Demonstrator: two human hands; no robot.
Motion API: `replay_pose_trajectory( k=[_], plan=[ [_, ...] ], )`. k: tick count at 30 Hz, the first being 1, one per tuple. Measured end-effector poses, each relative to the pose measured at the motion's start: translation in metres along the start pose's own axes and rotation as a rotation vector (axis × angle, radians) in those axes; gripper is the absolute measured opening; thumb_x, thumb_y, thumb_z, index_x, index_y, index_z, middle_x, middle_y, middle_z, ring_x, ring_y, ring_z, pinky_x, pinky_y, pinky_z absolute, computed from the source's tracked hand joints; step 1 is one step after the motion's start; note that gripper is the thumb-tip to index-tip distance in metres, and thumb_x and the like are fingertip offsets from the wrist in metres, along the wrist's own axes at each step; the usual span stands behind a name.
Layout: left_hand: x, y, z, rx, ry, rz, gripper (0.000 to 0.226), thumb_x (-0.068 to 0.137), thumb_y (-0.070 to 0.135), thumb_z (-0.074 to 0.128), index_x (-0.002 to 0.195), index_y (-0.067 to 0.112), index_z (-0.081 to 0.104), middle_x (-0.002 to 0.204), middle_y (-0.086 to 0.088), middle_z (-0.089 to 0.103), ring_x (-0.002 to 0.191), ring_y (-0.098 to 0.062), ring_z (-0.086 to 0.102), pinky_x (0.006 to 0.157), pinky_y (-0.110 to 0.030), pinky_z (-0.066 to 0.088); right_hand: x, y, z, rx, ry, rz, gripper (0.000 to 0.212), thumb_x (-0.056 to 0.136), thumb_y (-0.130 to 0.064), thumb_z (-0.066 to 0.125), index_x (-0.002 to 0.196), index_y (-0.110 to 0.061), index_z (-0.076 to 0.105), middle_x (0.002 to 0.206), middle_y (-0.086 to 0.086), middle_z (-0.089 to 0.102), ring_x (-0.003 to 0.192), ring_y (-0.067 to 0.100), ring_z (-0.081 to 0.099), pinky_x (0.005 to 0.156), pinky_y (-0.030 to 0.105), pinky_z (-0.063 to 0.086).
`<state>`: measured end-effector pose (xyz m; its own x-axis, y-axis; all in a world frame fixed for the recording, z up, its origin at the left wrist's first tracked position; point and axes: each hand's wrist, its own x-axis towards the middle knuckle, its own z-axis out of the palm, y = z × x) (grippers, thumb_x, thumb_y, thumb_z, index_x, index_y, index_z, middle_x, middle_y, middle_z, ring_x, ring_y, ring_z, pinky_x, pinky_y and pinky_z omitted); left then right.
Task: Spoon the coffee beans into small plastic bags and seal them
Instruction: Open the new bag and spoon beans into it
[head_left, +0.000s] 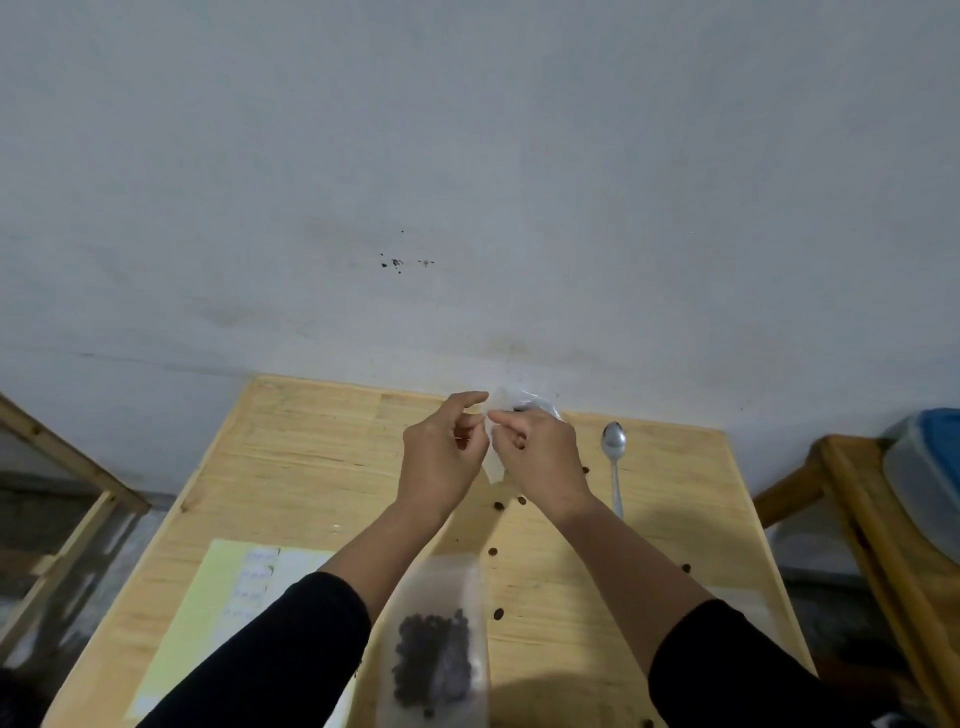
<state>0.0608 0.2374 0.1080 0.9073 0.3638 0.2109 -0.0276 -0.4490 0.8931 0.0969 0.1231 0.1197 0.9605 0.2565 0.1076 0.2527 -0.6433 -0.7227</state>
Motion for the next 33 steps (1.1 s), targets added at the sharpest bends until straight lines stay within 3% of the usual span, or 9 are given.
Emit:
replay_pose_trajectory(
  k=[5,7,10,17,21,23,26,29,33],
  plan=[
    [0.000,-0.013,-0.009,-0.089,-0.237,0.100,0.061,0.073,0.018,0.076,0.126,0.031,0.051,0.123,0.009,0.059,0.110,0.005,0.054,0.091,-0.012,0.044,0.003,0.009,-0.003,0.029,0.016,0.026,0.021,0.086,-0.007,0.061,0.105,-0.008,0.071,0.093,0.008,0.067,0.076,0.008,0.053,0.068,0.000,0.035],
    [0.002,-0.021,-0.014,0.037,-0.404,0.147,0.097,0.061,0.036,0.085,0.141,0.031,0.031,0.145,0.017,0.034,0.132,0.006,0.030,0.106,-0.010,0.025,0.003,0.011,-0.005,0.038,0.017,0.012,0.017,0.084,-0.002,0.059,0.094,-0.006,0.073,0.081,0.009,0.064,0.071,0.013,0.050,0.064,0.005,0.035],
    [0.004,-0.026,-0.011,0.159,-0.509,0.214,0.127,0.053,0.046,0.087,0.147,0.029,0.002,0.151,0.019,0.007,0.139,0.007,0.005,0.107,-0.003,0.007,-0.002,0.010,-0.001,0.088,-0.009,-0.035,0.014,0.082,0.001,0.059,0.080,-0.004,0.071,0.073,0.009,0.058,0.068,0.017,0.050,0.062,0.020,0.038],
    [0.001,-0.035,-0.008,0.187,-0.349,0.247,0.096,0.059,0.025,0.079,0.141,0.021,0.030,0.126,0.009,0.040,0.117,0.001,0.037,0.098,-0.006,0.028,-0.009,0.021,-0.003,0.106,-0.015,-0.038,0.025,0.087,-0.001,0.056,0.102,-0.013,0.073,0.086,-0.002,0.059,0.072,0.003,0.053,0.071,0.004,0.041],
    [-0.005,-0.041,-0.005,0.200,-0.311,0.212,0.087,0.062,0.019,0.080,0.138,0.022,0.037,0.126,0.008,0.043,0.114,0.003,0.039,0.095,-0.001,0.026,-0.016,0.038,-0.007,0.319,-0.043,-0.010,0.023,0.090,-0.007,0.057,0.101,-0.018,0.073,0.093,-0.005,0.066,0.086,0.009,0.062,0.078,0.021,0.052],
    [-0.008,-0.046,-0.003,0.200,-0.236,0.172,0.085,0.061,0.019,0.082,0.136,0.020,0.040,0.124,0.008,0.043,0.113,0.000,0.040,0.094,0.001,0.024,-0.022,0.057,-0.009,0.381,0.064,0.049,0.020,0.089,-0.008,0.060,0.102,-0.016,0.071,0.095,-0.005,0.069,0.088,0.007,0.065,0.078,0.021,0.053],
    [-0.013,-0.050,0.001,0.206,-0.136,0.106,0.085,0.060,0.018,0.085,0.134,0.014,0.042,0.124,0.009,0.041,0.112,0.004,0.036,0.093,0.005,0.019,-0.026,0.103,-0.011,0.090,0.289,0.194,0.019,0.084,-0.004,0.061,0.101,-0.003,0.070,0.093,0.011,0.071,0.085,0.022,0.066,0.080,0.032,0.052],
    [-0.018,-0.052,0.006,0.225,-0.077,0.070,0.085,0.060,0.021,0.086,0.131,0.010,0.043,0.127,0.009,0.041,0.113,0.004,0.036,0.093,0.005,0.020,-0.025,0.143,-0.015,-0.104,0.163,0.483,0.028,0.083,-0.007,0.059,0.110,-0.001,0.064,0.103,0.017,0.064,0.100,0.031,0.057,0.088,0.035,0.040],
    [-0.023,-0.052,0.013,0.222,-0.023,0.005,0.086,0.060,0.026,0.087,0.132,0.010,0.042,0.126,0.009,0.040,0.115,-0.002,0.039,0.094,0.002,0.023,-0.023,0.170,-0.009,-0.173,0.109,0.522,0.013,0.082,-0.007,0.057,0.092,0.000,0.061,0.082,0.008,0.051,0.087,0.031,0.053,0.070,0.031,0.034]
  ],
)
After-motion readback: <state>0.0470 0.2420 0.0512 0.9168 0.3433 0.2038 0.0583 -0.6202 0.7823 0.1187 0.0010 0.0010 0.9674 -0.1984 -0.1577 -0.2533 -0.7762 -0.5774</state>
